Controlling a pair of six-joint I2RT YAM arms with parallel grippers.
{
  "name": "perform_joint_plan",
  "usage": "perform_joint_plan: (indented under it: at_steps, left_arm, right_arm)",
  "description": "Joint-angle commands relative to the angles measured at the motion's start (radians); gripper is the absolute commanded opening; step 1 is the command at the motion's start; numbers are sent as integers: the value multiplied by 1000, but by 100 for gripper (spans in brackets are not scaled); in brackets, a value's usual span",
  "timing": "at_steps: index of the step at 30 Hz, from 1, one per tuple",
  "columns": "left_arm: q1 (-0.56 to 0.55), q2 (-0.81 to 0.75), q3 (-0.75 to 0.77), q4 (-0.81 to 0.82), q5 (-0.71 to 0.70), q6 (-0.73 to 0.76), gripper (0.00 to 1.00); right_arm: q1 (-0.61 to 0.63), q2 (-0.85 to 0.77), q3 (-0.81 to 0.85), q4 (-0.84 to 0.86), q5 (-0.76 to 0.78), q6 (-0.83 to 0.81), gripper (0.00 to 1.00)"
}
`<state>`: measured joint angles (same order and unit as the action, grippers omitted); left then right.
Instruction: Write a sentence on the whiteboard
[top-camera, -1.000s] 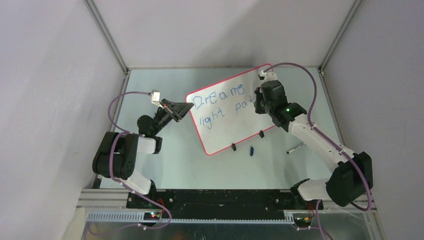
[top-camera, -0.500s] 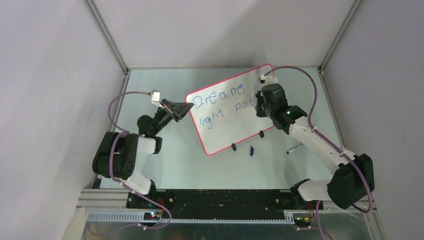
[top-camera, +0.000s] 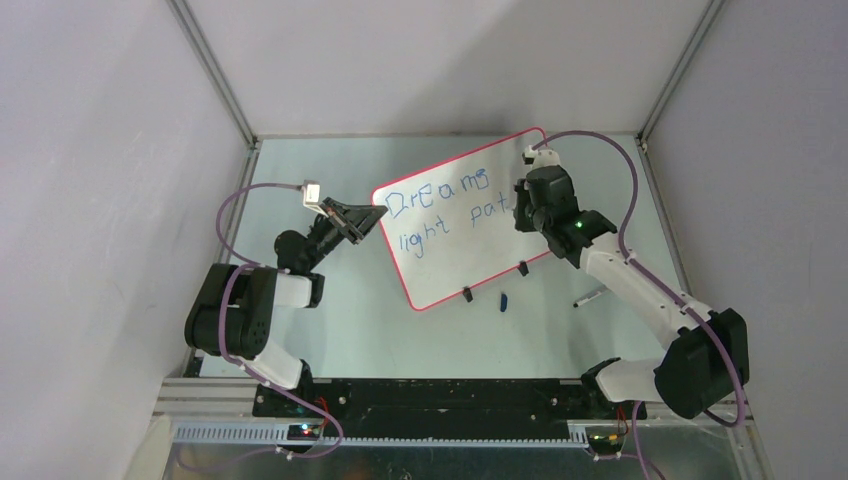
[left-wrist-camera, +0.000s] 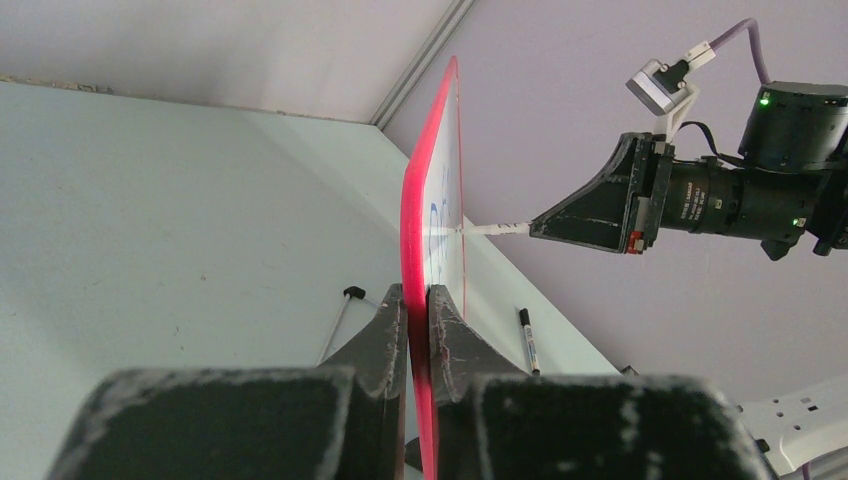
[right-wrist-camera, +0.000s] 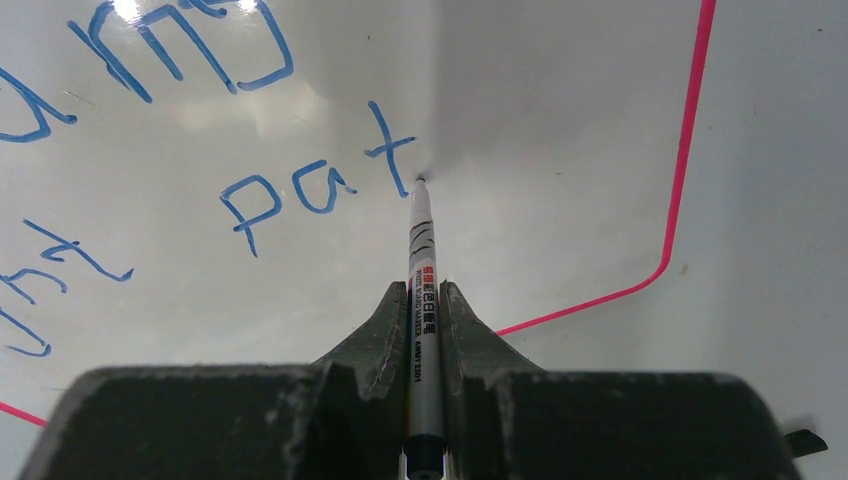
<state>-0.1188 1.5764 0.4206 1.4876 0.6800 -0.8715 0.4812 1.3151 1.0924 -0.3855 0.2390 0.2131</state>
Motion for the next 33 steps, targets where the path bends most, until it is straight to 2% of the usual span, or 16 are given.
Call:
perform_joint_plan:
  at_steps: [1, 17, 33]
  left_arm:
    - [-6, -27, -16, 48, 10, 86, 0]
    - [-6, -29, -16, 48, 9, 86, 0]
    - [-6, -27, -14, 48, 9, 86, 0]
  right_arm:
    - [-5, -52, 15, 27, 5, 3, 0]
    - [-4, -32, 14, -28, -32, 16, 0]
    - [-4, -9, 15, -11, -48, 13, 0]
